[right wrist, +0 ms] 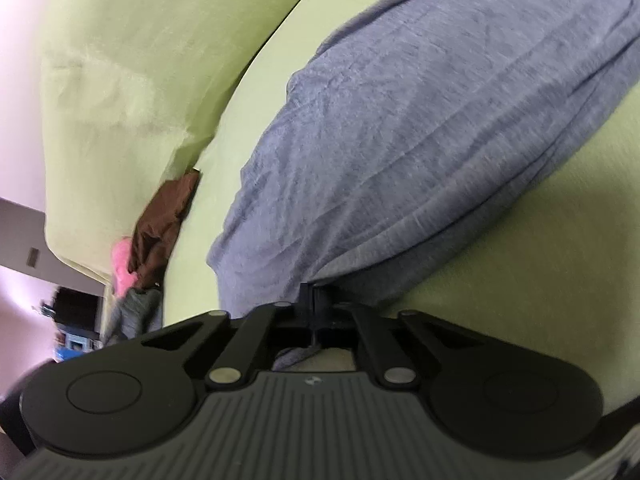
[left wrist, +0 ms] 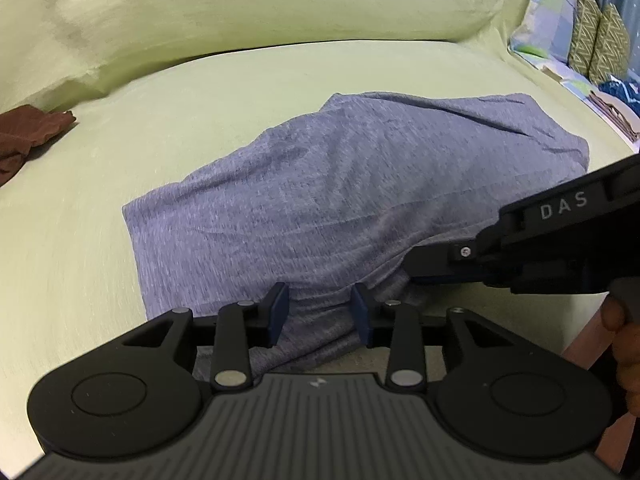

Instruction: Fold clothes

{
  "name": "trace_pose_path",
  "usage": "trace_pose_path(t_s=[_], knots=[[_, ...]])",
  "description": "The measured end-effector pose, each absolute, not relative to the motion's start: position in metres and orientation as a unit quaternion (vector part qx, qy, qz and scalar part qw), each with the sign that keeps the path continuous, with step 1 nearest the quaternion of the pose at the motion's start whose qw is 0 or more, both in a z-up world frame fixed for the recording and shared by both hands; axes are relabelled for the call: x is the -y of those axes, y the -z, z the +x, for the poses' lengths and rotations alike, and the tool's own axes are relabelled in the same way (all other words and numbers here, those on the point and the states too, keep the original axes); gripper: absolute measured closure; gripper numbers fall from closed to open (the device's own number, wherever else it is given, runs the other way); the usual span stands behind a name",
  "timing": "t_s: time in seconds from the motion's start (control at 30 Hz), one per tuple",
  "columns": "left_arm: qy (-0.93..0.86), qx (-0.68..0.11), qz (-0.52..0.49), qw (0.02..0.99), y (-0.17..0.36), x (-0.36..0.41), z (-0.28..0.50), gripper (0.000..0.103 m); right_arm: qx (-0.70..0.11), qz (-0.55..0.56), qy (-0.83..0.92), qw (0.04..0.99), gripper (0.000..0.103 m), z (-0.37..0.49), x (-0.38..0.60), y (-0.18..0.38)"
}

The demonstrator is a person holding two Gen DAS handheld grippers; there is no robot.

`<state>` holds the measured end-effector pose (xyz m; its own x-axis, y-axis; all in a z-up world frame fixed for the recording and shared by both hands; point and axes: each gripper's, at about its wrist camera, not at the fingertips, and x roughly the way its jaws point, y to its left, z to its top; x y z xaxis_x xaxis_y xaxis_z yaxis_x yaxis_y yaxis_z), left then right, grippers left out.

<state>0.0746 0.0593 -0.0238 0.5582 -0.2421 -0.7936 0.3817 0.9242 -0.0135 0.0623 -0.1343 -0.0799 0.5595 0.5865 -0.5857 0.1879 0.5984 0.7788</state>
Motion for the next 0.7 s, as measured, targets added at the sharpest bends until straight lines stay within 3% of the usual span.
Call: trace_pose_path(t_s=[0.27,0.7], knots=[[0.180,-0.439,0.113,0.873,0.022,-0.058,0.074,0.056,-0.464,0.408,-0.119,0.777,0.103,0.043,0.141,0.069],[0.178,-0.442,0.127,0.870,0.022,-0.056,0.078,0.052,-0.460,0.461,-0.143,0.745,0.099,0.053,0.136,0.085]])
